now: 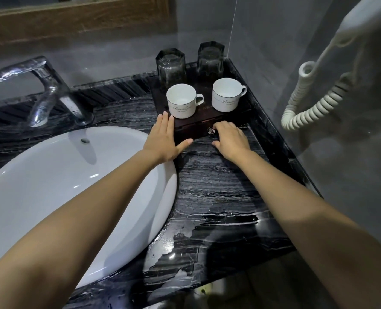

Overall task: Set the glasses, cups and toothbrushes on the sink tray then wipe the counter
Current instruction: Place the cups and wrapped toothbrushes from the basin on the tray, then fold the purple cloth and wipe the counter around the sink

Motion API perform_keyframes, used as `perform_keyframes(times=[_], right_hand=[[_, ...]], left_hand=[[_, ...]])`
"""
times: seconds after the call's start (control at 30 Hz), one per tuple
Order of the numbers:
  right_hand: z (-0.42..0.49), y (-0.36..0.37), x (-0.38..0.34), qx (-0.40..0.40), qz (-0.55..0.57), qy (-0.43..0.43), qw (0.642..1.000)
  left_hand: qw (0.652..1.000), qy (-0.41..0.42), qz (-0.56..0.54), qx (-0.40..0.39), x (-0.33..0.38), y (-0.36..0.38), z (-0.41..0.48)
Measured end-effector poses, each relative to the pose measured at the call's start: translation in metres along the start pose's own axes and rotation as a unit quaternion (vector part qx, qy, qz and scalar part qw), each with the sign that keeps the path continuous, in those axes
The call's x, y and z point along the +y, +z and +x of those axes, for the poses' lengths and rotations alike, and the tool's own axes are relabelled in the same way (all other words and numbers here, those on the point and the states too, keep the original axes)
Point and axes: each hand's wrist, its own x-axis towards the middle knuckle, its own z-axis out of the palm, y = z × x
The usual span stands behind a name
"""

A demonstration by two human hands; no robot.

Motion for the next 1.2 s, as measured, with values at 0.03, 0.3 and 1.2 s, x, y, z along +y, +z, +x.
perform_keyframes(times=[0.03,0.3,1.2], right_hand=[[-0.001,0.0,-0.001,-0.008,-0.005,0.001,1.0],[-0.021,-0.01,-0.013,-0.12,-0.003,0.043,0.992],[-0.191,-0.01,-0.364,-0.47,-0.142,-0.071,0.868]], left_hand=[[1.0,-0.001,0.003,0.001,0.0,-0.001,0.0],[0.999,0.008,0.001,0.034,-0.011,-0.006,-0.023],[0.979,-0.075,-0.075,-0.173,-0.208,-0.091,-0.368]])
